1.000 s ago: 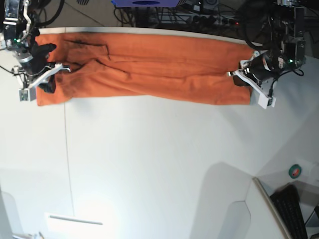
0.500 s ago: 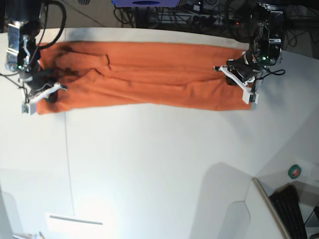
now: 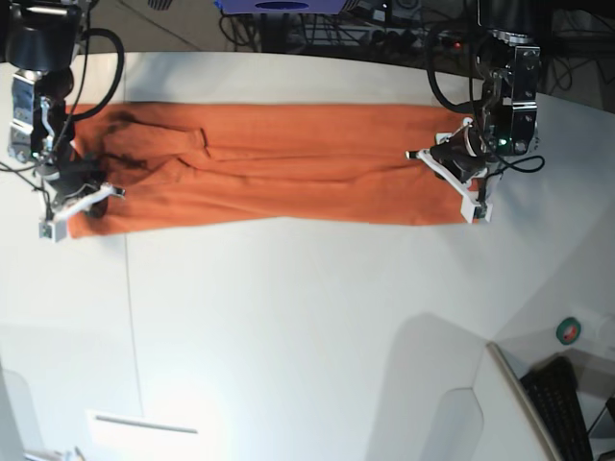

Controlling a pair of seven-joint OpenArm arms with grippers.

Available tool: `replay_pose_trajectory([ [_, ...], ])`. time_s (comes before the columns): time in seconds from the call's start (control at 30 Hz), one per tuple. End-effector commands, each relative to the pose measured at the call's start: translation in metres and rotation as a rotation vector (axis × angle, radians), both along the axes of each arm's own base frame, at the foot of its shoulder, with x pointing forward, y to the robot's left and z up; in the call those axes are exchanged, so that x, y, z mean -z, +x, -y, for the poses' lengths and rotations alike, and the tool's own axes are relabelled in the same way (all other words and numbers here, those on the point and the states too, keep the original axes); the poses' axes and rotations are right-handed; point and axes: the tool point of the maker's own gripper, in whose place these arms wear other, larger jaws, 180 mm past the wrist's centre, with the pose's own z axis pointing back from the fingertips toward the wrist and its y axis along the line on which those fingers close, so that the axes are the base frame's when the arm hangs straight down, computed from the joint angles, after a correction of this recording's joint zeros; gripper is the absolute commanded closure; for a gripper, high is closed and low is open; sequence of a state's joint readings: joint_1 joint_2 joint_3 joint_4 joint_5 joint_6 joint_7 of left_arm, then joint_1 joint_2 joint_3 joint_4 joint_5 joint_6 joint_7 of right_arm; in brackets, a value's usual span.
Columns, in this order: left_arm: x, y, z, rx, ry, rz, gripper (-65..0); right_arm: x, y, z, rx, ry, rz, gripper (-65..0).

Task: Layout the t-shirt on the table in an organized manner, then fold the t-shirt properly
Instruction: 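Press the folded strip flat and release both grippers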

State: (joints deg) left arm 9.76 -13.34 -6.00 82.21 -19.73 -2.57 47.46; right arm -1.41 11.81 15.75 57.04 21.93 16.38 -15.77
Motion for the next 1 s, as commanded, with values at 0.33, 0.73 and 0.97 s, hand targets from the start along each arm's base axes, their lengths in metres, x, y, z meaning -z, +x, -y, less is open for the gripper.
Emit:
replay_pose_trajectory([
  [0.33, -0.09, 0.017, -0.044, -0.111, -0.045, 0.235, 0.0, -0.074, -0.002, -0.018, -0.096, -0.095, 0.182, 0.0],
  [0.73, -0.059, -0.007, -0.097, -0.324, -0.14, 0.183, -65.0, -0.11, -0.013, -0.03, -0.144, -0.13, 0.26, 0.0],
  [0.97, -0.015, -0.004, -0.079, -0.25, -0.252, 0.095, -65.0, -0.106, -0.019, -0.03, -0.144, -0.128, 0.245, 0.0],
])
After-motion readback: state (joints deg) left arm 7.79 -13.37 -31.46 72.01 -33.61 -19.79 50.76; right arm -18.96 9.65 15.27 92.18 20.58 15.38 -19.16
